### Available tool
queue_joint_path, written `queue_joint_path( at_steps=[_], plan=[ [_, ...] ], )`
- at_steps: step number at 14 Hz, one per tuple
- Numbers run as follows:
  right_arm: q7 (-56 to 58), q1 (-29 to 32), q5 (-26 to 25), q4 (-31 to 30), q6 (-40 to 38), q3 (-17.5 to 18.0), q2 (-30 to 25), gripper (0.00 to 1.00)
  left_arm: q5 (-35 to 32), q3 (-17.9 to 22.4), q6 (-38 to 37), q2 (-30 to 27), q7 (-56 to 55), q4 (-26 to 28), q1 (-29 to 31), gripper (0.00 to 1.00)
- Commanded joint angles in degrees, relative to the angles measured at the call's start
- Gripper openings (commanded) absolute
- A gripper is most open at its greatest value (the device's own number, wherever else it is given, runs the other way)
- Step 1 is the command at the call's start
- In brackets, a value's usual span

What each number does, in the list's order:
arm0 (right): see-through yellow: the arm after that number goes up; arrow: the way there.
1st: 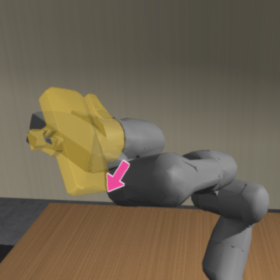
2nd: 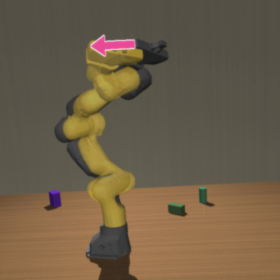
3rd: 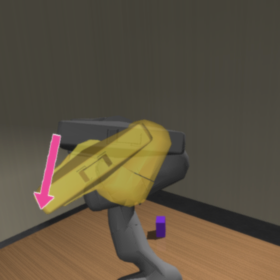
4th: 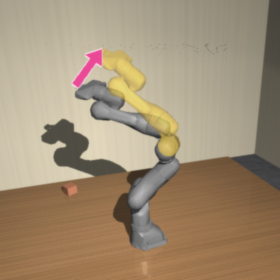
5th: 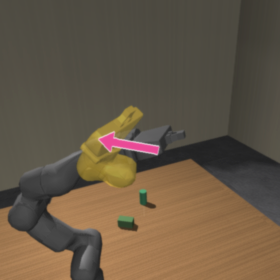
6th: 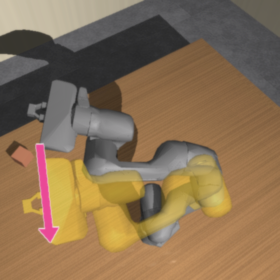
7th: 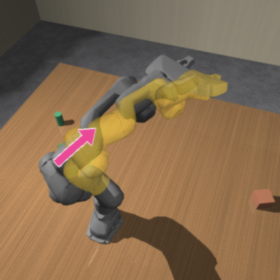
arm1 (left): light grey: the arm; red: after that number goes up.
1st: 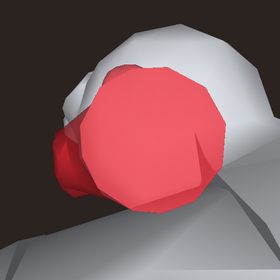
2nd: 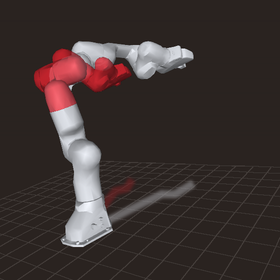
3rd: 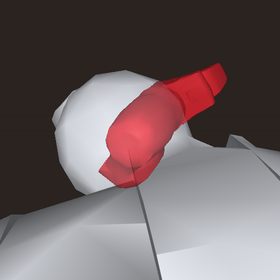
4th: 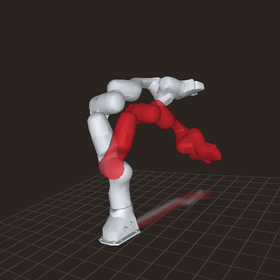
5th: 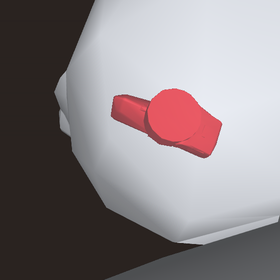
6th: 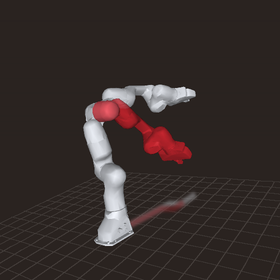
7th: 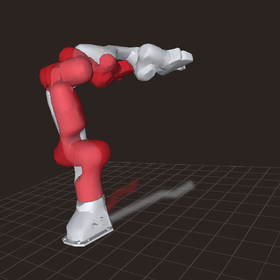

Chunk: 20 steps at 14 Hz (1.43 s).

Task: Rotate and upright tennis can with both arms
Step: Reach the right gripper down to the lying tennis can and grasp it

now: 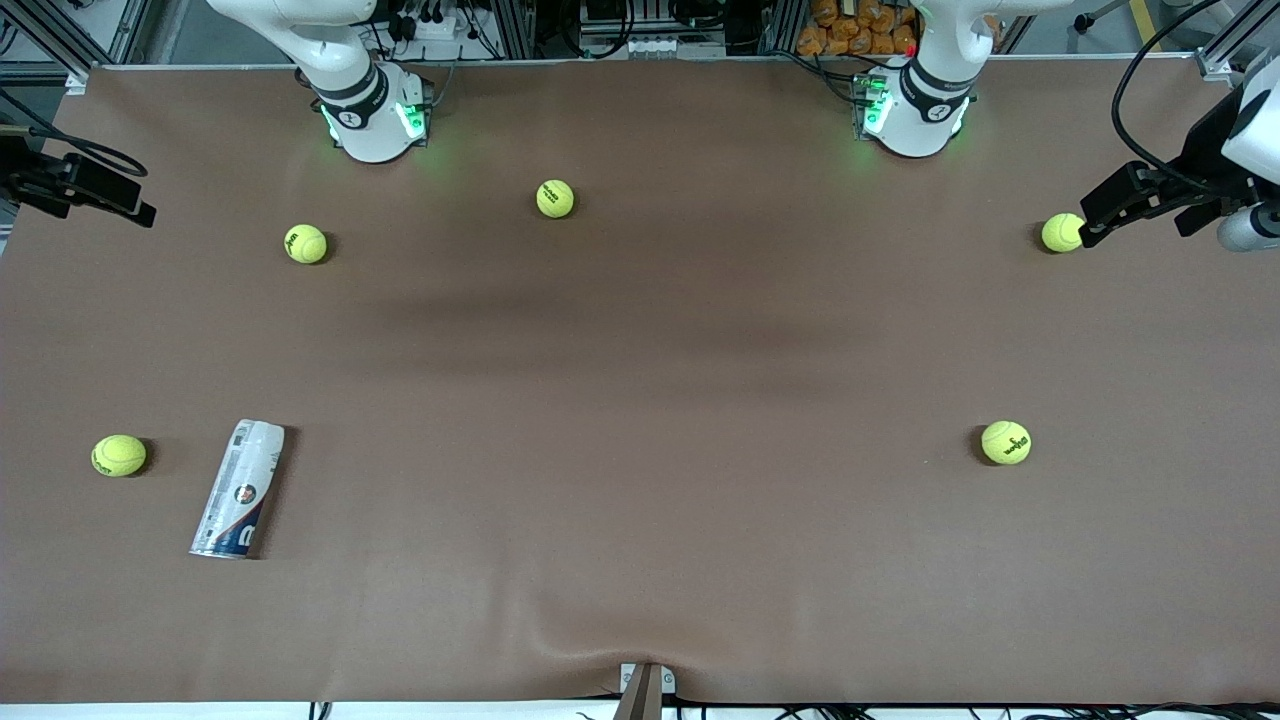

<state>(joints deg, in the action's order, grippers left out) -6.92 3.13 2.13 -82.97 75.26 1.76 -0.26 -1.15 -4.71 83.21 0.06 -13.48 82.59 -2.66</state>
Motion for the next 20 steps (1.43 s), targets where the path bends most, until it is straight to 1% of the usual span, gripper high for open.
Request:
queue_joint_path(
  at_steps=[1,3,5,9,12,15,16,20],
  plan=[
    [0.41,-1.89,-1.95,0.88,-0.46,0.08,-0.26,1.00,-1.05,-0.04,-1.38,-0.59,1.18,-0.23,0.55,1.00],
    [0.24,-2.16,-1.95,0.88,-0.72,-0.01,-0.71,1.00,-1.22,-0.04,-1.39,-0.68,1.26,-0.50,1.61,1.00],
    [0.32,-2.43,-1.95,0.88,-0.81,-0.18,-0.71,1.00,-3.15,-0.38,-1.91,-0.50,1.27,-0.59,1.43,1.00],
    [0.32,-1.99,-2.04,0.79,-0.29,-0.27,-0.27,1.00,-3.07,-0.83,-4.28,-0.94,0.65,-0.24,1.43,1.00],
    [0.59,-1.55,-2.91,0.61,1.47,-0.27,0.95,1.00,-3.07,-0.74,-3.85,-0.77,0.30,-0.32,1.43,1.00],
    [0.59,-1.81,-6.33,0.70,3.22,-0.27,5.69,1.00,-3.07,-0.74,-3.50,-0.50,0.30,-0.32,1.43,1.00],
    [0.59,-1.99,-7.30,0.79,5.32,-0.27,8.40,1.00,-3.07,-0.74,-3.50,-0.41,0.30,-0.32,1.43,1.00],
    [0.59,-1.11,-7.14,0.70,15.07,-0.18,18.95,1.00,-3.07,-1.00,-3.50,-0.50,-1.55,-0.15,1.35,1.00]
  ],
)
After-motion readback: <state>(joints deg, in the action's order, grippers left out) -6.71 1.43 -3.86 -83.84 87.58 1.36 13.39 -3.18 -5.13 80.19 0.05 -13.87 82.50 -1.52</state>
